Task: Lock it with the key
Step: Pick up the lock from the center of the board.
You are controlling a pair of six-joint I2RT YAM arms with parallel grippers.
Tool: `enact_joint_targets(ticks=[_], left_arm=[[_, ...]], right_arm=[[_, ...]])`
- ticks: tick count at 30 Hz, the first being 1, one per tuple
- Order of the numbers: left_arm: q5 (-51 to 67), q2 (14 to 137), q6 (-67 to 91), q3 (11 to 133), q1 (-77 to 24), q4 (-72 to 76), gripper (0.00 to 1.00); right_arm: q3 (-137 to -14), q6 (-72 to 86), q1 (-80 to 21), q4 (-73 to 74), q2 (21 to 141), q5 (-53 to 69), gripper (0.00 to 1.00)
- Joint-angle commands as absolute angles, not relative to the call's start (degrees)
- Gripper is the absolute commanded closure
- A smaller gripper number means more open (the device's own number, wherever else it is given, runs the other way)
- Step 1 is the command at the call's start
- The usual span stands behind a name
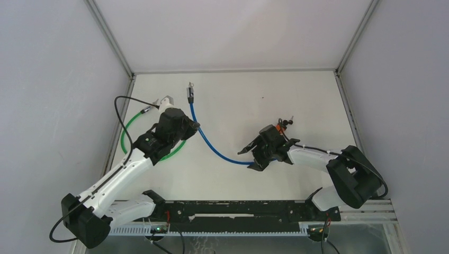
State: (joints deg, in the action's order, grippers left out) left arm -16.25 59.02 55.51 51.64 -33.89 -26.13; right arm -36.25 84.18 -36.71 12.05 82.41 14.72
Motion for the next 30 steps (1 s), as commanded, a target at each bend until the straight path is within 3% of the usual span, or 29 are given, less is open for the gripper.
enact_joint_targets(ticks=[1, 5, 16, 20, 27, 30], left_arm=[[-16.34, 55.21, 58.42, 53.39, -34.10, -23.19, 1.00], [-16.07, 55.04, 57.65, 55.11, -34.10, -25.22, 1.00], [-15.33, 52.55, 58.95, 55.04, -34.10, -25.29, 1.00], [-14.67, 51.43, 58.64, 55.51, -34.10, -25.68, 1.00], [-6.07, 50.72, 47.16, 53.04, -34.17, -20.99, 1.00], [-7.14, 49.88, 44.56, 51.44, -34.18, -21.39, 1.00]], right_arm=[[-36.10, 89.63, -38.13, 4.73, 82.38, 14.89, 0.23], [-32.32, 96.15, -38.98, -2.96, 81.65, 14.78, 0.23], [-31.79, 99.86, -39.76, -4.13, 82.43, 11.76, 0.24], [-31.73, 100.81, -39.34, -5.15, 84.91, 11.78, 0.30], [-31.73, 100.15, -39.73, -5.59, 85.31, 12.13, 0.59], [-31.73, 99.23, -40.02, -3.07, 83.71, 10.84, 0.88]])
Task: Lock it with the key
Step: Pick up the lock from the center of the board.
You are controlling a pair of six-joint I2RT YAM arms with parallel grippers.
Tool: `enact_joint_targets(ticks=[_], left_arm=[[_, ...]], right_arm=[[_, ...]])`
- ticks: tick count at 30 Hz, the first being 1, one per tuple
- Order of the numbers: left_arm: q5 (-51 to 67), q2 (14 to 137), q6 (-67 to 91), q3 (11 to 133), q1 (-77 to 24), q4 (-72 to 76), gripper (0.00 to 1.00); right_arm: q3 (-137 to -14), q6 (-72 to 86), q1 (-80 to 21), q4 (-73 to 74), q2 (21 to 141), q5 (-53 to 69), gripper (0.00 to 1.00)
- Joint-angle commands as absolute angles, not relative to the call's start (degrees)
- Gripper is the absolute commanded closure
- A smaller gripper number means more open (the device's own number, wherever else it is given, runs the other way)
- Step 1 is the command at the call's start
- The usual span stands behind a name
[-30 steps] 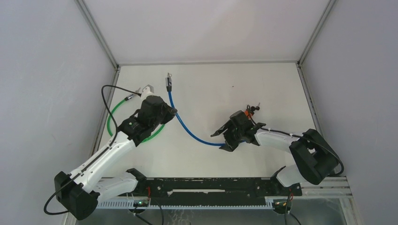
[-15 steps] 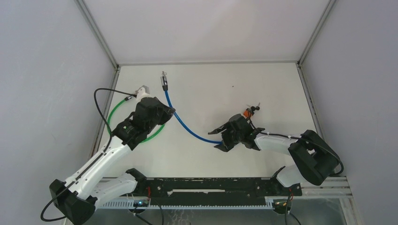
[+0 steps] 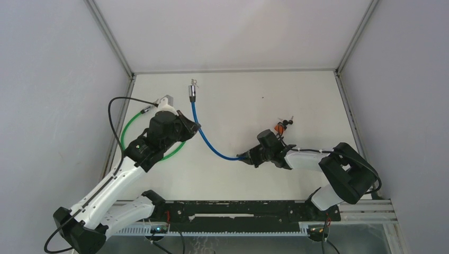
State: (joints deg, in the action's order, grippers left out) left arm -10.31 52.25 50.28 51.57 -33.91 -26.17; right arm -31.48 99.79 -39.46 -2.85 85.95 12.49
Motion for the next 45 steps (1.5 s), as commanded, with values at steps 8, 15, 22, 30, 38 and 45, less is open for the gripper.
enact_joint_targets(ticks=[8, 15, 22, 30, 38, 45], left_arm=[[-8.52, 50.17, 43.31, 49.23, -34.11, -22.83, 1.00], [-8.68, 50.91, 42.42, 48.71, -34.13, -21.81, 1.00], [-9.81, 52.42, 39.78, 49.46, -34.13, -24.30, 1.00], [-6.44, 57.46, 37.13, 48.49, -34.15, -23.97, 1.00], [-0.89, 73.10, 34.79, 53.57, -34.13, -26.05, 1.00], [1.49, 85.26, 34.22, 57.62, -35.31, -31.51, 1.00]], right_arm=[[-33.63, 93.62, -39.71, 7.95, 78.46, 7.31, 1.00], [-34.99, 91.11, -40.40, 13.74, 72.35, 2.21, 1.00], [-39.32, 84.29, -44.18, 18.19, 68.77, -6.01, 1.00], [-41.88, 67.99, -49.57, 18.20, 69.26, -10.50, 1.00], [-47.96, 51.08, -49.55, 22.96, 76.56, -4.36, 1.00], [-55.64, 33.31, -47.56, 31.68, 86.57, 2.84, 1.00]])
